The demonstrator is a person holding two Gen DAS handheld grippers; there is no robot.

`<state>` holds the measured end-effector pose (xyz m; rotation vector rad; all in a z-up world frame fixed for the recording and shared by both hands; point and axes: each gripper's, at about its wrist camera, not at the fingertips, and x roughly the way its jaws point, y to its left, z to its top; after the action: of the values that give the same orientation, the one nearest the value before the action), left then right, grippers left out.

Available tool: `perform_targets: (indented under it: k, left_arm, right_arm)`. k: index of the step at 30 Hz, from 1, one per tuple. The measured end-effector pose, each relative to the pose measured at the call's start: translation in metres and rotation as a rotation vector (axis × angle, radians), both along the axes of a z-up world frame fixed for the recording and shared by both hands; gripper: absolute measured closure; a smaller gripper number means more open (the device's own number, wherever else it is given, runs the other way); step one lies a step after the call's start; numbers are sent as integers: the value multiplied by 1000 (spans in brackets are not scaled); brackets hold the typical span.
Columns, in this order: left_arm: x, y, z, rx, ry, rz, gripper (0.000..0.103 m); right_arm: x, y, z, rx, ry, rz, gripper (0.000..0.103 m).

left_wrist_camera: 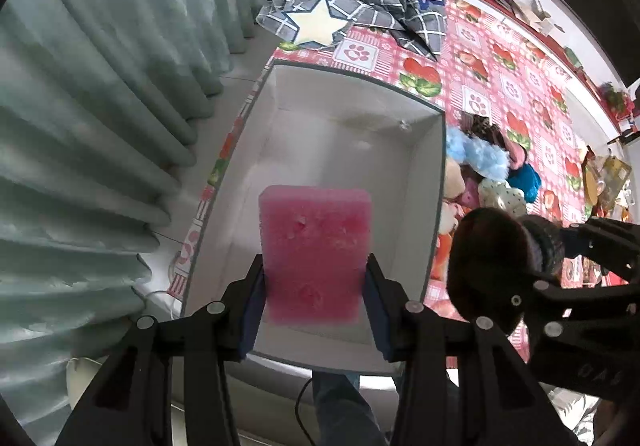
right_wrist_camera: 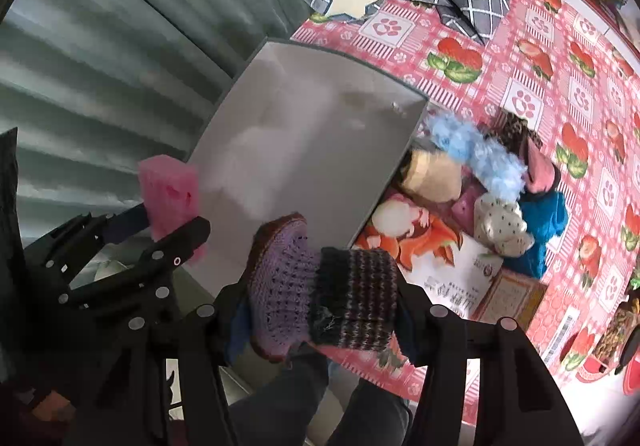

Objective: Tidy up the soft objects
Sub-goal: 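Lower both tools into the box and open them, releasing sponge and cozy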

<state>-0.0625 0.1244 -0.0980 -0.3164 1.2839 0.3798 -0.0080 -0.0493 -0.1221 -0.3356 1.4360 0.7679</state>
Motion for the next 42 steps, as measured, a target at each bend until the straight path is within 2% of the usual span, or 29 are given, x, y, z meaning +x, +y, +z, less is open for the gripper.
perform_targets:
  k: [12,23,42]
  left_arm:
    - [46,30,8,71,-17,-8,54]
    - [84,44,-11,93,-5,-23,54]
    - [98,48,-46,69,49,-19,54]
  right_arm:
    - [45,17,3,23,-14,-41,44]
    - [87,24,-10,21,-1,-103,44]
    - [106,26,-45,-27,25,-117,44]
